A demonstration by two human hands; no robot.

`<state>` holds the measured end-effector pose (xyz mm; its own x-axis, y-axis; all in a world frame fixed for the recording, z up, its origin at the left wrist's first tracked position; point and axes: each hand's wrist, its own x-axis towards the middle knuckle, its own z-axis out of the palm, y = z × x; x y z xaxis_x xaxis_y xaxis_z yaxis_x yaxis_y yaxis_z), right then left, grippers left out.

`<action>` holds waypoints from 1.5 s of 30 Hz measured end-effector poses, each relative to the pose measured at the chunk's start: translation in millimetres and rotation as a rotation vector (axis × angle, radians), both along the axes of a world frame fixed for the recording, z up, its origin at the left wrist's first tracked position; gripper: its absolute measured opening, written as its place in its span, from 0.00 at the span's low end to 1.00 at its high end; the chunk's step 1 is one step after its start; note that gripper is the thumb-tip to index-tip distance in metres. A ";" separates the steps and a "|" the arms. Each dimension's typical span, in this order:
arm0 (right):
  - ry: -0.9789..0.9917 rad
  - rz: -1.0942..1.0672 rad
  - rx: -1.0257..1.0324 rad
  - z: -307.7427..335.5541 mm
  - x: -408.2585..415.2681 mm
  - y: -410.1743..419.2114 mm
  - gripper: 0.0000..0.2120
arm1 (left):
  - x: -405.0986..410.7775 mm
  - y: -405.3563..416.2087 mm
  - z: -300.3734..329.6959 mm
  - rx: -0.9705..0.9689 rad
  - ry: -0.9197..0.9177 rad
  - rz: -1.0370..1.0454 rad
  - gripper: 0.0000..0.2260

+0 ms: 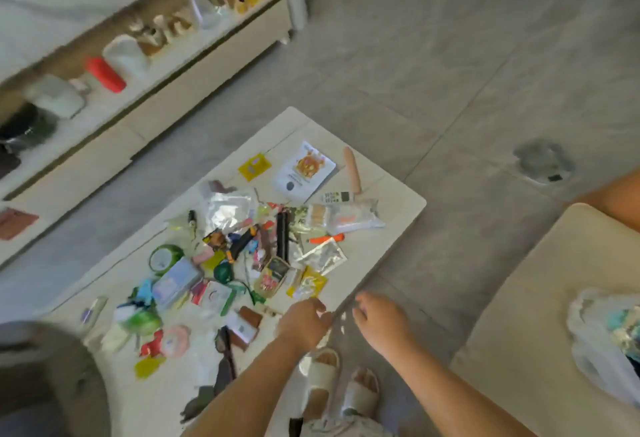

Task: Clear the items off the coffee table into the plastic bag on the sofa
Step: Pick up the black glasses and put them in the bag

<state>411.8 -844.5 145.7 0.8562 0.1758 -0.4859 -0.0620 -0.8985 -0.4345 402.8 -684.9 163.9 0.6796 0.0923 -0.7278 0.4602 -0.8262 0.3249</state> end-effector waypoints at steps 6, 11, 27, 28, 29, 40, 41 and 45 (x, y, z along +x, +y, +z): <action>0.058 0.283 0.050 -3.3 -26.8 81.0 0.16 | -78.8 78.7 -6.6 0.031 0.045 0.313 0.16; 0.110 0.441 0.040 -8.9 -55.4 149.1 0.16 | -141.0 125.7 -16.5 0.025 0.079 0.513 0.16; 0.225 0.479 -0.070 -82.6 -152.0 299.3 0.16 | -270.0 270.8 -94.3 -0.083 0.111 0.764 0.14; 0.234 0.463 -0.071 -92.0 -155.4 305.8 0.16 | -273.9 280.1 -103.0 -0.078 0.116 0.772 0.15; 0.243 0.454 -0.075 -101.2 -158.1 311.3 0.15 | -277.0 288.4 -113.1 -0.079 0.122 0.788 0.15; 0.259 0.376 -0.171 -216.7 -145.6 359.5 0.18 | -269.0 319.5 -236.7 -0.014 0.056 0.830 0.18; 0.251 0.368 -0.179 -226.6 -145.5 361.3 0.19 | -270.5 318.6 -246.6 0.010 0.062 0.826 0.19; 0.250 0.253 -0.193 -255.4 -144.3 366.0 0.24 | -274.8 314.8 -277.0 0.065 0.088 0.790 0.24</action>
<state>267.5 -478.5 -109.7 0.6487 0.2511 -0.7184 0.0897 -0.9627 -0.2554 128.0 -370.1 -113.1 0.3360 0.5665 -0.7525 0.9393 -0.2611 0.2228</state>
